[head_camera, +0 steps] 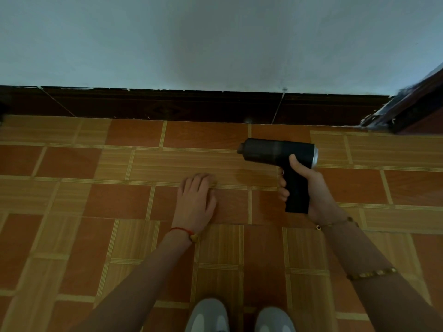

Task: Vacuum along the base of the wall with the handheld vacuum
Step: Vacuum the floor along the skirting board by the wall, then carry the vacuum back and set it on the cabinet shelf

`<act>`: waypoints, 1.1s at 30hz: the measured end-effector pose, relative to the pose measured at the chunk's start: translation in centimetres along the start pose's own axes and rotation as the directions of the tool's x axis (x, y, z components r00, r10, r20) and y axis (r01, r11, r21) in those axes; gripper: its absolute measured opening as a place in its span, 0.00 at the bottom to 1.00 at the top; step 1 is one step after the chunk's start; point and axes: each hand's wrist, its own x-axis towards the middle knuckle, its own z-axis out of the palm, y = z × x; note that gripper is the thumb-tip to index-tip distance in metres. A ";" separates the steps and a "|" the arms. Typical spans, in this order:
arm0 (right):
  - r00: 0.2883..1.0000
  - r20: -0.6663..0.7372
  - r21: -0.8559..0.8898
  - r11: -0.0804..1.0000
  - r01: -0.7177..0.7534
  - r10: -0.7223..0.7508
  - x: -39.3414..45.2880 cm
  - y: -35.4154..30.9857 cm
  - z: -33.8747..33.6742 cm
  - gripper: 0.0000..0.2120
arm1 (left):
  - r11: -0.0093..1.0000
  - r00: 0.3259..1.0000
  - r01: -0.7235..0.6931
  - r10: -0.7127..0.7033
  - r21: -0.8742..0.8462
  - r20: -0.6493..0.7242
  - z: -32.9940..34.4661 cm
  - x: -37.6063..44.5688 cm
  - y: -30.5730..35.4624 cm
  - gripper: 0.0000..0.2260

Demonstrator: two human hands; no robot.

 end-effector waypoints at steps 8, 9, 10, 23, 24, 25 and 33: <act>0.999 -0.046 -0.033 0.999 -0.002 0.000 -0.1 1.2 0.6 0.22 | 0.996 0.993 0.029 -0.020 -0.080 0.114 -0.4 -0.7 0.9 0.14; 0.998 -0.062 -0.042 0.999 -0.004 0.002 -0.2 1.4 0.7 0.23 | 0.995 0.990 0.031 -0.017 -0.099 0.141 -0.6 -0.8 1.0 0.13; 0.997 -0.076 -0.054 0.998 -0.009 0.005 -0.4 1.6 0.9 0.24 | 0.993 0.986 0.032 -0.013 -0.111 0.165 -0.9 -0.9 1.3 0.12; 0.990 -0.117 -0.089 0.992 -0.094 0.083 -13.9 -13.6 9.1 0.24 | 0.993 0.974 0.035 -0.009 -0.111 0.227 -22.3 -1.7 12.2 0.07; 0.989 -0.118 -0.079 0.992 -0.100 0.090 -15.8 -15.8 10.5 0.25 | 0.993 0.974 0.038 -0.012 -0.110 0.228 -25.3 -1.6 13.5 0.08; 0.988 -0.122 -0.077 0.992 -0.102 0.092 -17.8 -18.2 11.9 0.26 | 0.994 0.973 0.036 -0.010 -0.105 0.231 -28.5 -1.6 14.9 0.09; 0.993 -0.096 -0.116 0.990 -0.079 0.068 -35.1 -38.0 23.7 0.35 | 0.994 0.974 0.066 -0.047 -0.082 0.221 -55.2 -3.0 26.6 0.18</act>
